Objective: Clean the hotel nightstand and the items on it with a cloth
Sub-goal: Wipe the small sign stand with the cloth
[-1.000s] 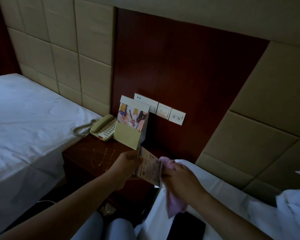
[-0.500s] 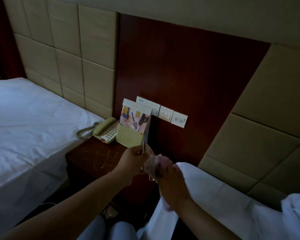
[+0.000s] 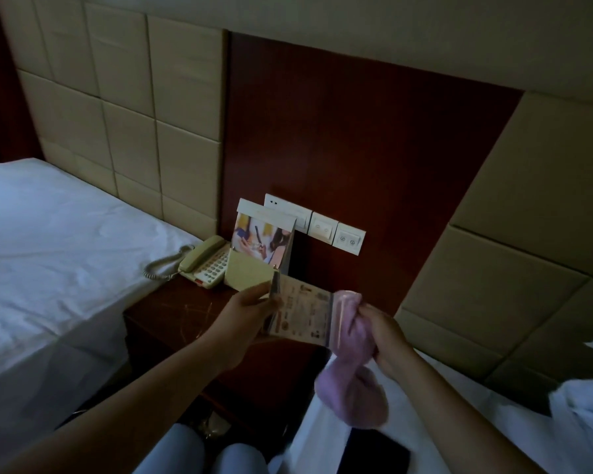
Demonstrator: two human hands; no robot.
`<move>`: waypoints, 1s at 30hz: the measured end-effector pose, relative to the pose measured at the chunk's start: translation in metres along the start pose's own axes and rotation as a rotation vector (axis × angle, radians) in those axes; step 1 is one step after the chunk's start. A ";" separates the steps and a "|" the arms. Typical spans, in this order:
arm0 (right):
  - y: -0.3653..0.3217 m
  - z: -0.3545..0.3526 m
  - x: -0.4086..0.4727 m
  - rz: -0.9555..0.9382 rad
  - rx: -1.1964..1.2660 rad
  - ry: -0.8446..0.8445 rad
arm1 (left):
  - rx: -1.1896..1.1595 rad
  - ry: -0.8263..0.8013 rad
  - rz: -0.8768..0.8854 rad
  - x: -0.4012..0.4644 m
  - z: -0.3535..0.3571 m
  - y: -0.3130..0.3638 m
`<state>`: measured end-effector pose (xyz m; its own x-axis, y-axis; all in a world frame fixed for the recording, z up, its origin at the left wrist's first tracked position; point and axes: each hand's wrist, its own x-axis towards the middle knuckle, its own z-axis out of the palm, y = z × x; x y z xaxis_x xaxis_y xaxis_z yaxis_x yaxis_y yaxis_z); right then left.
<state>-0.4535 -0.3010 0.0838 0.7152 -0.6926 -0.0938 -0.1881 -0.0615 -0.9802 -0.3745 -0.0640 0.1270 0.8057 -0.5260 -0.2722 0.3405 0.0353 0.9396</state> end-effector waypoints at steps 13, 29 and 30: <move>0.004 -0.004 -0.051 0.074 -0.423 -0.611 | -0.039 0.021 0.068 0.015 -0.017 0.006; -0.029 -0.042 -0.016 -0.312 -0.818 -0.239 | 0.059 -0.036 0.096 0.020 -0.006 0.016; -0.031 -0.043 -0.013 -0.321 -0.836 -0.294 | 0.107 -0.055 0.114 0.020 -0.005 0.018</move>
<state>-0.4858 -0.3208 0.1231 0.9364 -0.3510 0.0071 -0.2930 -0.7925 -0.5348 -0.3502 -0.0697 0.1373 0.8075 -0.5697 -0.1531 0.1921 0.0086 0.9813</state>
